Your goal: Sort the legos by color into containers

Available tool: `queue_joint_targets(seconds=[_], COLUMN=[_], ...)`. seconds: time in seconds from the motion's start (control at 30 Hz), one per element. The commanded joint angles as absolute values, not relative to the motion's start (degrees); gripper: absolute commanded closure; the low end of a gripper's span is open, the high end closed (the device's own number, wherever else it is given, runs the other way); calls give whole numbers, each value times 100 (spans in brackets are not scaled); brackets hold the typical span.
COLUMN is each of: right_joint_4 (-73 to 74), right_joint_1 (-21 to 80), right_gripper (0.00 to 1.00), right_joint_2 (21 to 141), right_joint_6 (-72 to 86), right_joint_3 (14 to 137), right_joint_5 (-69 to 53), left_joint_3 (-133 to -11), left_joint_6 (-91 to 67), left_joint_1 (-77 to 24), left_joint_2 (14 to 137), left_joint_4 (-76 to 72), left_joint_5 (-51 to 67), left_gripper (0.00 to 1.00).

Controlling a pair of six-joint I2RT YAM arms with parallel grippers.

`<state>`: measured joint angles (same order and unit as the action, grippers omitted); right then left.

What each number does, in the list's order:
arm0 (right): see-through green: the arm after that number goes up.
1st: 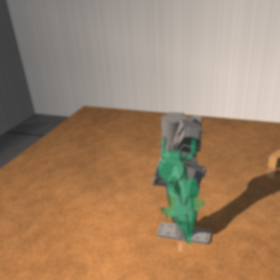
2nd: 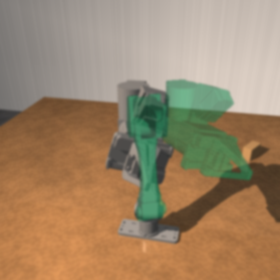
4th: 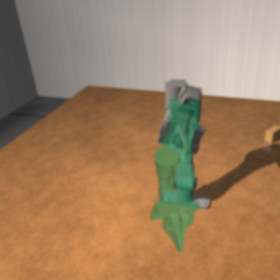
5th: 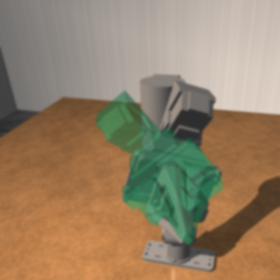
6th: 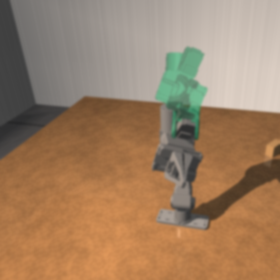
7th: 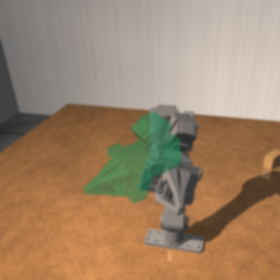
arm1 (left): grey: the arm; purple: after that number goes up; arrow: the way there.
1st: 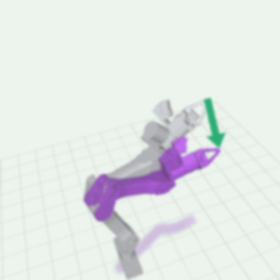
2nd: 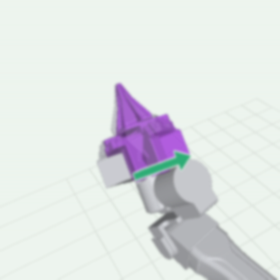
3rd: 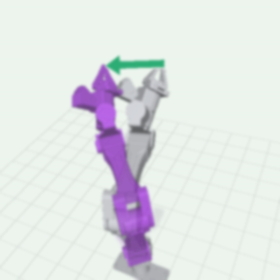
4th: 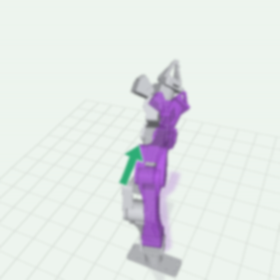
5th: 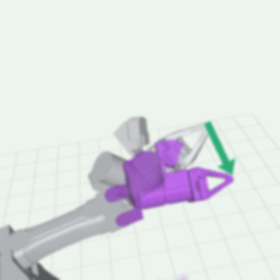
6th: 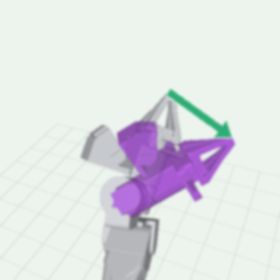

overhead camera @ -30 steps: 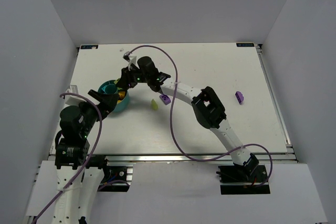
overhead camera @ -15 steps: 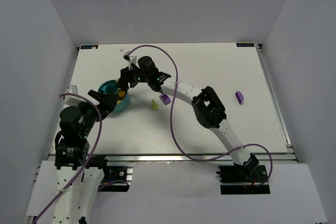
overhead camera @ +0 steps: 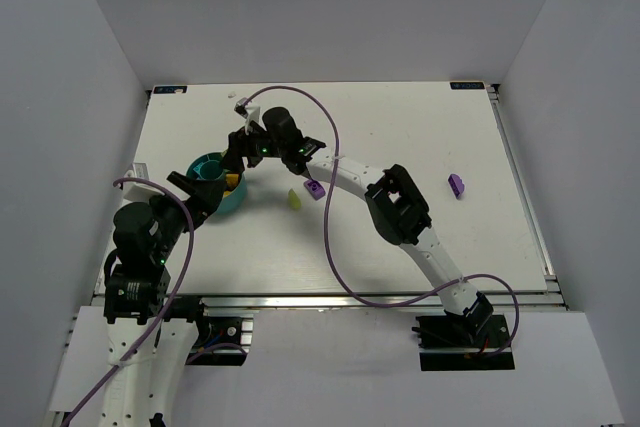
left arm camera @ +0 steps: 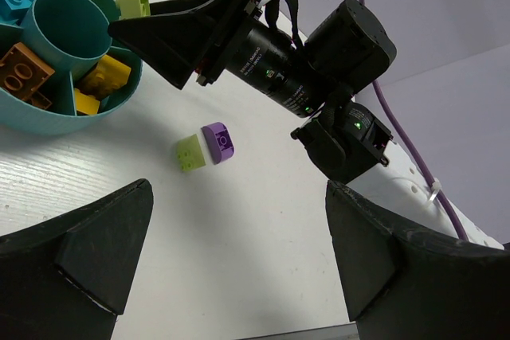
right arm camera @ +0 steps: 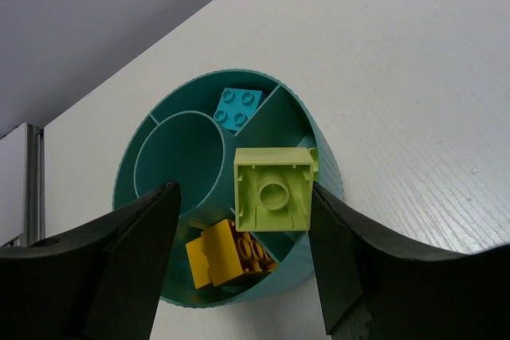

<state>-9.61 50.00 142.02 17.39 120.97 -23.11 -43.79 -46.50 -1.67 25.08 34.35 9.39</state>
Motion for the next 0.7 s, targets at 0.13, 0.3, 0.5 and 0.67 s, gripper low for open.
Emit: queue_joint_targets(seconds=[0.13, 0.3, 0.5, 0.67], right_joint_4=[-1160, -1160, -1213, -1239], right_joint_1=[5001, 5001, 4992, 4992], right_gripper=[30, 37, 46, 40], right_joint_2=[14265, 14265, 14265, 14256], right_joint_6=[1635, 1644, 1679, 1661], right_joint_3=[12287, 12269, 12287, 12305], right_joint_5=[-2496, -2522, -2531, -2522], left_joint_3=[-4570, -4544, -4526, -4544], left_joint_6=[-4597, -4605, -4614, -4614], left_joint_1=[-167, -167, -167, -167], left_joint_2=[2540, 2514, 2505, 2505], left_joint_4=[3481, 3498, 3489, 3472], left_joint_5=[879, 870, 870, 870], left_gripper=[2, 2, 2, 2])
